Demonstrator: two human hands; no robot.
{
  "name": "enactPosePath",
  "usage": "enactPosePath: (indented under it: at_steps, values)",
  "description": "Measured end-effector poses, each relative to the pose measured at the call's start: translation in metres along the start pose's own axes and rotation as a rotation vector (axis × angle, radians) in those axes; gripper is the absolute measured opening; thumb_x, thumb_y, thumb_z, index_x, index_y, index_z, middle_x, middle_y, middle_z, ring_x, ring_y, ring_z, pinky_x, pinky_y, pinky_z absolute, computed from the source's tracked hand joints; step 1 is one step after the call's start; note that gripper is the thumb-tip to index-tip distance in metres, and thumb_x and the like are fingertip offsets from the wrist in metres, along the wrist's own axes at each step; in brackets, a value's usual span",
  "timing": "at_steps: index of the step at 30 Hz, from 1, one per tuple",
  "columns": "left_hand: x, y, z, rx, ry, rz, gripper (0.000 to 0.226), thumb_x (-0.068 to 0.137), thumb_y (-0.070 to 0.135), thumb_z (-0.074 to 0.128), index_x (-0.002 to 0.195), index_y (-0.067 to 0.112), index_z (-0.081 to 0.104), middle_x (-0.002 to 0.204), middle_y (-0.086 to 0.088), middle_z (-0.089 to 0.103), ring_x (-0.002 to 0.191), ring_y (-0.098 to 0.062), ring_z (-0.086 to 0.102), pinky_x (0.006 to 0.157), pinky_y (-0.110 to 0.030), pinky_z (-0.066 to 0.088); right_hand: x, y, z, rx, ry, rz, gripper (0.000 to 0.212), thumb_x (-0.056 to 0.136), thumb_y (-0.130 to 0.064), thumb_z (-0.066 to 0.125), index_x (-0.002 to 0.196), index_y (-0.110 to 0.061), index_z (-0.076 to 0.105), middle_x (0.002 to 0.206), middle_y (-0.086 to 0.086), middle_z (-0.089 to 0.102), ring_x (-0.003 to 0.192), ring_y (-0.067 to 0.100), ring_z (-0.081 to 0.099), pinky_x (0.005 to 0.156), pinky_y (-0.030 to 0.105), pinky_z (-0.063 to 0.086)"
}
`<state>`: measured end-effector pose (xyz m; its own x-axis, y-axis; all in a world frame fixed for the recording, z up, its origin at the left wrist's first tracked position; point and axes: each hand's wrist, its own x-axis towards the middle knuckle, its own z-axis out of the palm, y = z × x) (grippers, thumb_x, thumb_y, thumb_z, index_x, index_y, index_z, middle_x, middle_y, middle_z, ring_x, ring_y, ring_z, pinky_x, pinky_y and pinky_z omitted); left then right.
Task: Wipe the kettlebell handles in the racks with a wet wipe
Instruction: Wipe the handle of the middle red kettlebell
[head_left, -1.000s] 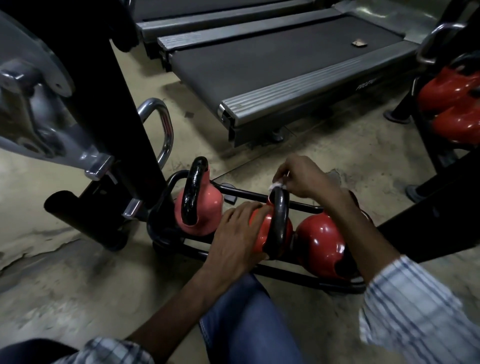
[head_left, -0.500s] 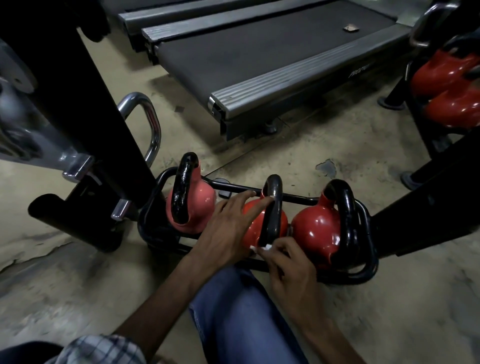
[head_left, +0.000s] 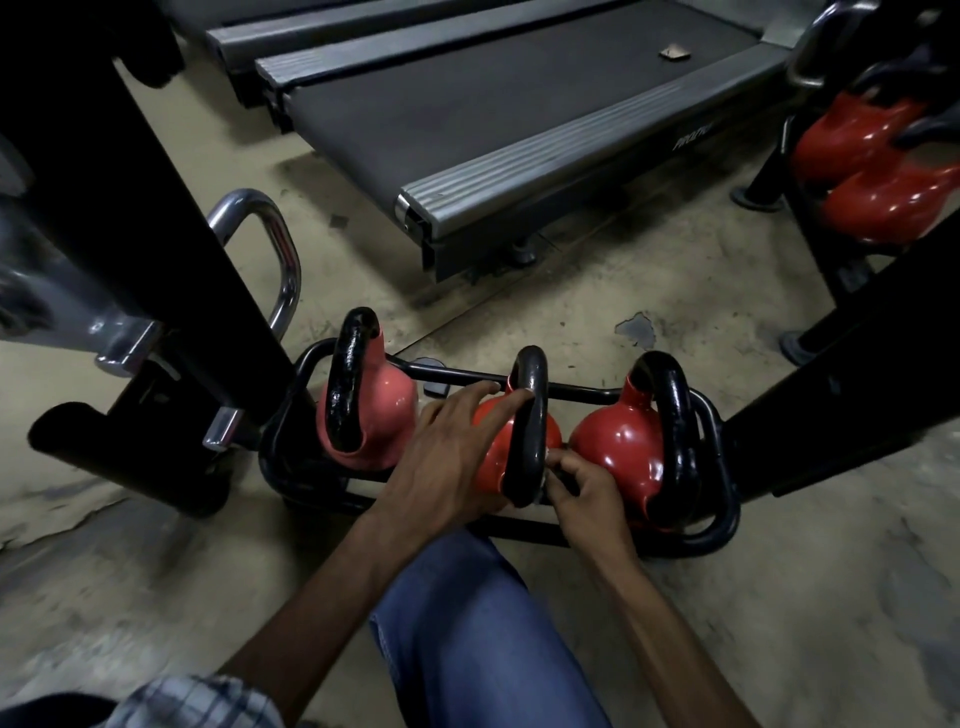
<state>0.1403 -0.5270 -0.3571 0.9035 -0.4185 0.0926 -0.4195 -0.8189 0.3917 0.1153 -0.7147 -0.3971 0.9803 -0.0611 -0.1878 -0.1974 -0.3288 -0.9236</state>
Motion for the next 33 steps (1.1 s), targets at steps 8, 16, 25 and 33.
enactPosePath:
  at_steps: [8,16,25,33]
  values:
    - [0.0,0.003,-0.005,-0.007,0.01,-0.002,0.116,0.06,0.054,0.087,0.156,0.035,0.025,0.156,-0.007,0.034,0.14,-0.023,0.037,0.113,-0.041,0.029,-0.003,-0.019,-0.003,0.214,0.04,0.155,0.024,0.094,0.004,0.057,0.095,-0.01,0.077,0.09,0.004,0.079,0.084,0.017,0.075,0.071,0.023,0.057]
    - [-0.001,0.004,-0.005,0.002,0.02,-0.001,0.115,0.06,0.052,0.088,0.155,0.034,0.026,0.156,-0.008,0.033,0.142,-0.025,0.036,0.116,-0.044,0.03,0.076,-0.05,0.004,0.803,0.149,0.511,0.01,0.094,-0.001,0.06,0.095,-0.002,0.069,0.091,0.012,0.07,0.085,0.018,0.066,0.075,0.027,0.055]
    - [0.001,0.001,-0.001,0.008,0.032,-0.013,0.116,0.058,0.052,0.088,0.154,0.037,0.023,0.155,-0.007,0.035,0.139,-0.024,0.038,0.114,-0.044,0.031,0.111,-0.062,0.001,0.514,0.292,0.305,0.012,0.08,0.002,0.076,0.09,-0.005,0.075,0.083,0.006,0.076,0.081,0.022,0.072,0.083,0.034,0.057]
    - [-0.002,0.0,0.004,0.019,0.026,-0.036,0.115,0.064,0.056,0.085,0.155,0.042,0.016,0.158,-0.007,0.03,0.143,-0.025,0.032,0.115,-0.05,0.032,0.14,-0.129,-0.013,-0.875,-0.202,-0.226,0.011,0.079,-0.029,0.082,0.084,-0.019,0.082,0.082,-0.001,0.076,0.074,0.008,0.067,0.056,0.018,0.047]
